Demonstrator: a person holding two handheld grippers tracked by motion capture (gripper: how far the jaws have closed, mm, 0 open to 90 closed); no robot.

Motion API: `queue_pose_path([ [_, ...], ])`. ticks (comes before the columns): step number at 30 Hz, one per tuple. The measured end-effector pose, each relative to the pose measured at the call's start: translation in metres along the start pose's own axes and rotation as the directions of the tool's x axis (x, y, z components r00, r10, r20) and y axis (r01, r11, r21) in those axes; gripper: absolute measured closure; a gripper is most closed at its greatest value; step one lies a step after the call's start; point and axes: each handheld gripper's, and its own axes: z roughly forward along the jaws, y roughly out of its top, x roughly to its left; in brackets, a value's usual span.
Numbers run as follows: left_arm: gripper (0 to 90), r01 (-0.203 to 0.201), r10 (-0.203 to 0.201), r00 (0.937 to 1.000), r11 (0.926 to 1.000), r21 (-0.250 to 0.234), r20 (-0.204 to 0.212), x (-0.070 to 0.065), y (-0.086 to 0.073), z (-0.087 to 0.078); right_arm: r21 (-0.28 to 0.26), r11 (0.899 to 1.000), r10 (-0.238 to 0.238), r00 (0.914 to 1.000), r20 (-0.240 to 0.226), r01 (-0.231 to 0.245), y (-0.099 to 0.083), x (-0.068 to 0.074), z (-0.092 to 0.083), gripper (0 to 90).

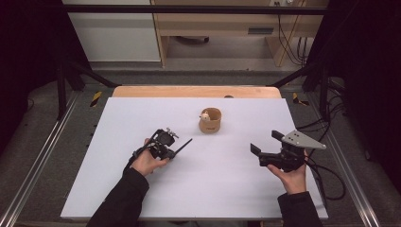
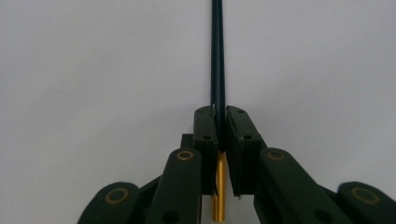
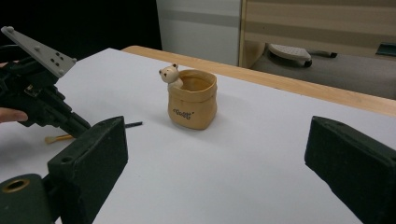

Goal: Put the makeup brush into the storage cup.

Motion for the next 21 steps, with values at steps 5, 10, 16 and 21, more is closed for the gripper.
queue_pose_path([
  [5, 82.5, 0.003, -0.003, 1.0, 1.0, -0.002, 0.001, 0.0, 0.0, 0.0, -0.001, 1.0, -0.002, 1.0, -0.001, 0.002, 0.0, 0.0, 0.0, 6.5],
  [10, 73.5, -0.05, 0.05, 0.9987, 0.9988, 0.002, -0.013, 0.001, 0.006, -0.006, 0.001, 1.0, -0.002, 1.0, -0.003, 0.002, 0.0, 0.0, -0.001, 6.5],
  [16, 65.9, -0.105, 0.106, 0.9944, 0.9931, 0.052, -0.006, 0.001, 0.016, -0.003, 0.001, 1.0, -0.002, 1.0, -0.005, 0.002, 0.0, 0.0, -0.001, 6.6],
  [21, 66.8, -0.109, 0.108, 0.9941, 0.9912, 0.076, 0.016, 0.003, 0.018, 0.003, 0.001, 1.0, -0.001, 1.0, -0.007, 0.001, 0.0, 0.0, -0.001, 6.6],
])
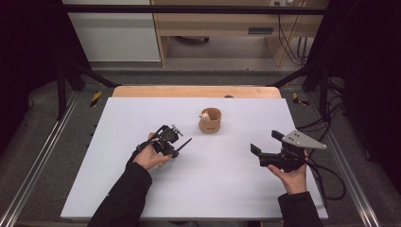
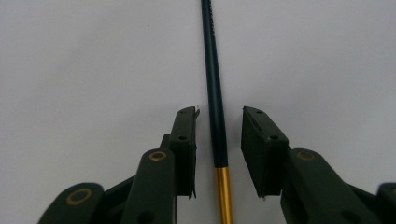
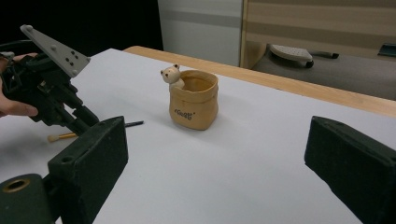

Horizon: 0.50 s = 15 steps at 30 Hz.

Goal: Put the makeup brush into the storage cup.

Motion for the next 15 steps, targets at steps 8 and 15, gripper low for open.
queue_pose_path([
  [8, 74.7, -0.002, 0.002, 1.0, 0.9999, 0.017, 0.008, -0.0037, 0.0007, 0.001, 0.003, 1.0, -0.001, 1.0, -0.002, 0.001, -0.0002, 0.0004, 0.0006, 6.7],
  [15, 81.1, 0.004, -0.005, 0.9998, 0.9997, 0.022, 0.021, -0.0047, 0.0009, 0.001, 0.001, 1.0, -0.002, 1.0, -0.005, 0.002, 0.0001, 0.0004, 0.0001, 6.7],
])
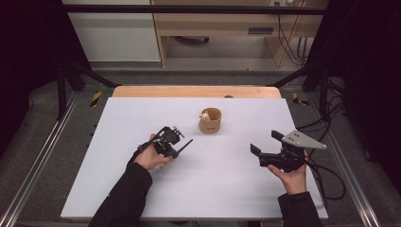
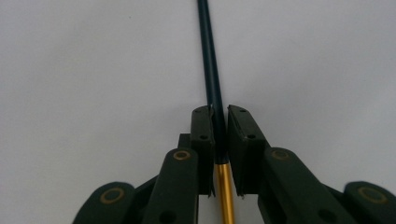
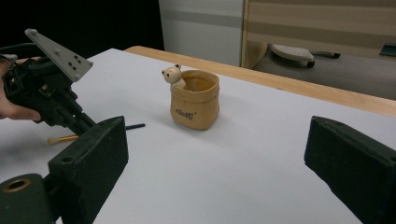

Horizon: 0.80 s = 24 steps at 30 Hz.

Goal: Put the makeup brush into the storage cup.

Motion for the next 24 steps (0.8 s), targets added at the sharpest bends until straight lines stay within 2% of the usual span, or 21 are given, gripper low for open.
queue_pose_path([
  [6, 82.7, -0.003, 0.003, 1.0, 1.0, -0.004, 0.001, 0.0, 0.0, 0.0, 0.002, 1.0, 0.0, 1.0, -0.001, 0.0, 0.0, 0.001, 0.0, 6.7],
  [16, 83.2, -0.039, 0.038, 0.9992, 0.9992, -0.013, -0.013, -0.002, -0.001, -0.002, 0.003, 1.0, -0.003, 1.0, -0.002, 0.003, 0.0, 0.001, 0.001, 6.7],
  [24, 83.2, -0.056, 0.056, 0.9984, 0.997, -0.053, -0.005, -0.003, -0.006, -0.015, 0.004, 1.0, -0.005, 1.0, -0.004, 0.005, 0.0, 0.002, 0.0, 6.7],
])
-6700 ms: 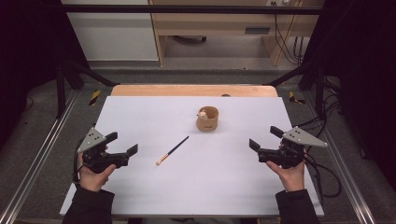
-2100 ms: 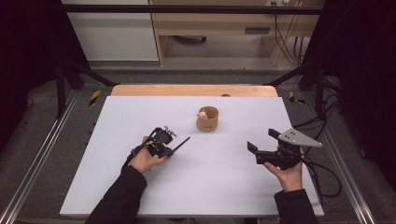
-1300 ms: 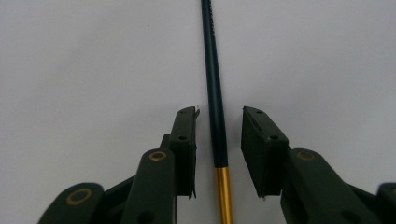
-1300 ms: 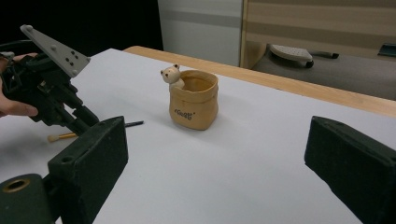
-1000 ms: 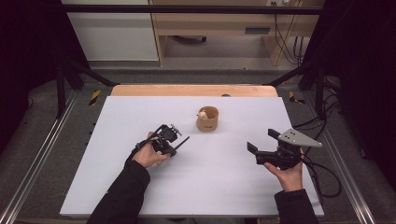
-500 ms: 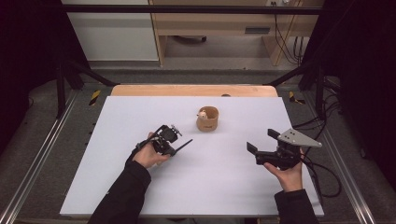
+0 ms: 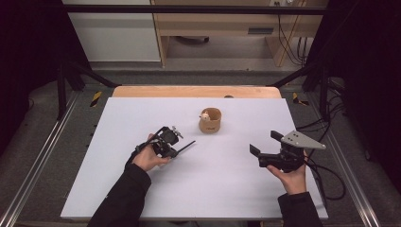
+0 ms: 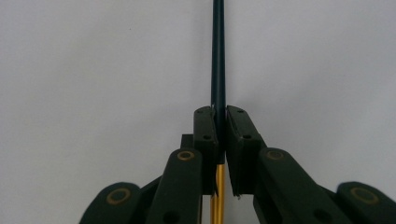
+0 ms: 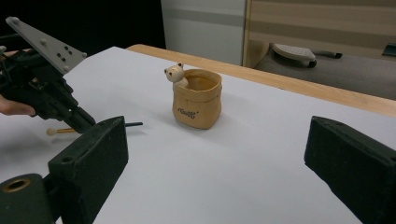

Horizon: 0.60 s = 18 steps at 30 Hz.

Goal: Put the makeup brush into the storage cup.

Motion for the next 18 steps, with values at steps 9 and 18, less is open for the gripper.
queue_pose_path([
  [9, 83.2, -0.046, 0.047, 0.9988, 0.997, -0.062, 0.015, -0.012, -0.008, -0.02, 0.008, 1.0, -0.015, 0.9999, -0.008, 0.015, 0.001, 0.004, 0.001, 6.6],
  [18, 83.2, -0.099, 0.102, 0.9946, 0.9886, -0.114, 0.021, -0.03, -0.015, -0.036, 0.029, 0.998, -0.053, 0.9981, -0.03, 0.054, 0.002, 0.012, 0.005, 6.6],
])
